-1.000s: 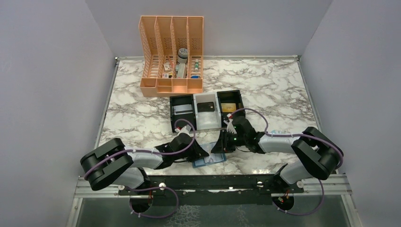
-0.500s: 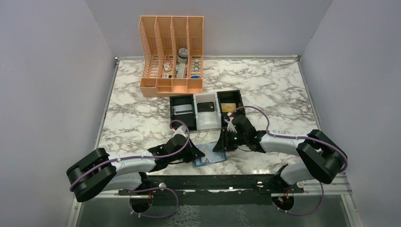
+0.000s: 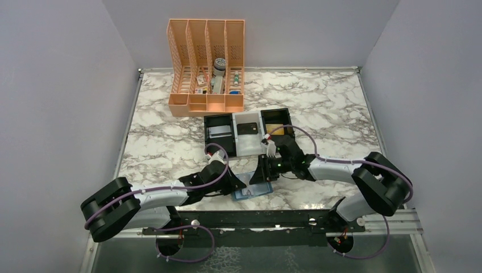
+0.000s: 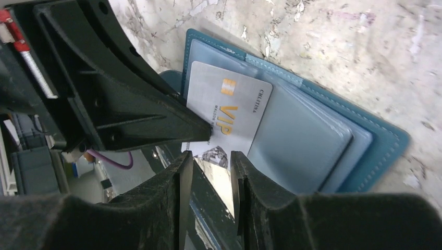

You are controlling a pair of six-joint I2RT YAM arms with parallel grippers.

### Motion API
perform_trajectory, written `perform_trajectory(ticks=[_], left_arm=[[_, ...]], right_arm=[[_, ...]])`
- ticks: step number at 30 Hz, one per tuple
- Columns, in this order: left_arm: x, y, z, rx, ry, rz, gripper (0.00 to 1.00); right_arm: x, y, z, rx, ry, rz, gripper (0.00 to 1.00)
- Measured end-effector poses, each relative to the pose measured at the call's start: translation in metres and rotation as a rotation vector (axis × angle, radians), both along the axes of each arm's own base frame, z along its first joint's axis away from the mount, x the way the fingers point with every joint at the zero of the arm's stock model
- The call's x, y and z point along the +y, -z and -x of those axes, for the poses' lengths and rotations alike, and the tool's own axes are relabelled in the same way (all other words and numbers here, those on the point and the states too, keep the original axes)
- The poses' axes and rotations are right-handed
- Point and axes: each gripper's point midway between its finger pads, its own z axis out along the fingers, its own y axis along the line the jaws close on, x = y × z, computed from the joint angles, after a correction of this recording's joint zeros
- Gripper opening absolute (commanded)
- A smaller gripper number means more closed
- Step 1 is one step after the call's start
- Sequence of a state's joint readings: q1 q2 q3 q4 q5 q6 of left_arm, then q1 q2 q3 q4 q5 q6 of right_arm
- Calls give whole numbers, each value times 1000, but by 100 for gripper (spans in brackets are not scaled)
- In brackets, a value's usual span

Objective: Take the credit cards out of the card holder

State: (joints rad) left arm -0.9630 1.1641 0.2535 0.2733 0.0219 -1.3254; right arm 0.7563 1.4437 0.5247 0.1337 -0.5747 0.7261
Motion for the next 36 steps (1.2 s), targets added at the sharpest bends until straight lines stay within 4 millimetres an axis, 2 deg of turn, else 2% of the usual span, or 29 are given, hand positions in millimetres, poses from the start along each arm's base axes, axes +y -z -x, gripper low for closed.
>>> perform_trajectory(ticks=[3,7,10,14,19,23,27,29,33,36], left_arm=[[0,0,0,-1,5,-10,0],[1,-3,-2,-9,16,-39,0],[5,-9,-5,-35,16,-75,0],[14,-21,-9,-88,12,-112,0],[19,-41,-13,-157,23,-115,0],[18,-62,-20,-210,42,-123,0],[17,-82,-32,-269,56,-133,0],[18,-89,-38,-291,60,-136,0],[25,-98,-50,-312,76,-126,0],[35,-102,-62,-318,79,-114,0]], right_arm=[[7,8,0,23,-19,17,34],[2,23,-5,37,14,102,36],[-2,20,-15,-3,50,136,41],[-10,-2,-27,-112,103,138,51],[-26,-52,-54,-328,231,108,62],[-45,-77,-72,-456,338,126,75],[-64,-85,-86,-515,428,162,79],[-76,-85,-93,-521,470,168,79],[-115,-79,-113,-475,586,162,79],[-134,-72,-118,-426,628,131,80]])
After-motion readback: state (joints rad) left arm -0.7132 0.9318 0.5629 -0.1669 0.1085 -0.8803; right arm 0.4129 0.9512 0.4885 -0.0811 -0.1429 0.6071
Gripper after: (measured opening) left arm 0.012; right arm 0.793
